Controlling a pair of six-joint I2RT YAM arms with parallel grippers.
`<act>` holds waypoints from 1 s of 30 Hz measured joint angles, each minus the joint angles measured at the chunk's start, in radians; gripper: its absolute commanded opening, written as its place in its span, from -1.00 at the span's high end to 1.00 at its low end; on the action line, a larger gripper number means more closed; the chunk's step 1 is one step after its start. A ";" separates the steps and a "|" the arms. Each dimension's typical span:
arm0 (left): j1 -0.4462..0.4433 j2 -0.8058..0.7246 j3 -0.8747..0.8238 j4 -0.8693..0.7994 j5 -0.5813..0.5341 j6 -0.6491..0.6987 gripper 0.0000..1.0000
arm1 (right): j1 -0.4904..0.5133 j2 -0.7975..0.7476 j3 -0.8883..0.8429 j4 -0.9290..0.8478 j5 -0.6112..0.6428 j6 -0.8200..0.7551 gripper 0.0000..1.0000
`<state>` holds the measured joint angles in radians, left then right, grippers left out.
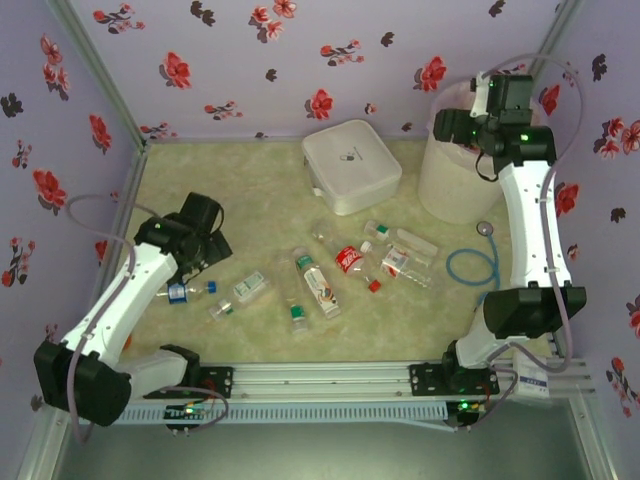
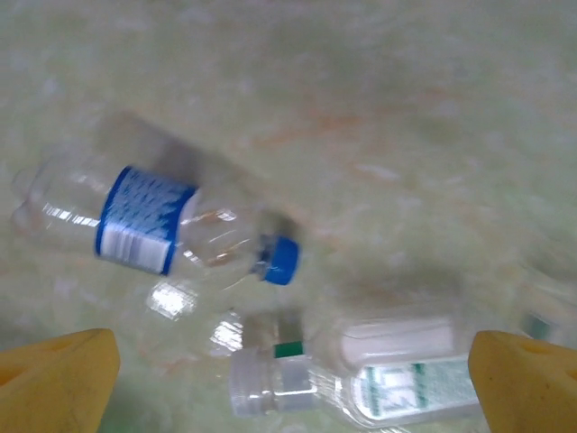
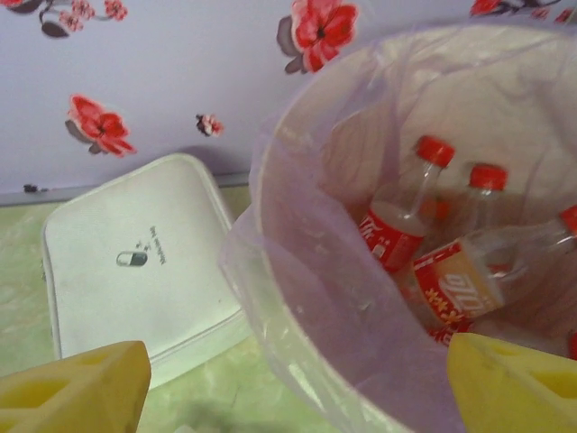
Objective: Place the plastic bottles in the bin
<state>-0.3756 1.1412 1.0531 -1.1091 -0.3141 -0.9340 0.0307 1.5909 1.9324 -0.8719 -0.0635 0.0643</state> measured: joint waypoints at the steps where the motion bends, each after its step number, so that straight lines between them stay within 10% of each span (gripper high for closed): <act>1: 0.006 -0.031 -0.039 0.006 -0.005 -0.049 -1.00 | 0.000 0.000 -0.012 0.000 -0.010 0.000 -0.73; 9: 0.094 -0.225 -0.294 0.131 -0.002 -0.415 -1.00 | 0.000 -0.003 -0.052 -0.003 -0.066 0.000 -0.74; 20: 0.159 -0.116 -0.472 0.402 0.046 -0.620 -0.91 | 0.000 -0.065 -0.092 -0.002 -0.092 0.000 -0.77; 30: 0.176 -0.011 -0.507 0.562 0.053 -0.653 -0.07 | 0.000 -0.158 -0.158 -0.003 -0.117 0.034 -0.78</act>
<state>-0.1997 1.1305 0.5465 -0.5472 -0.2607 -1.5871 0.0303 1.4334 1.7741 -0.8749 -0.1806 0.0986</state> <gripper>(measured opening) 0.600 0.889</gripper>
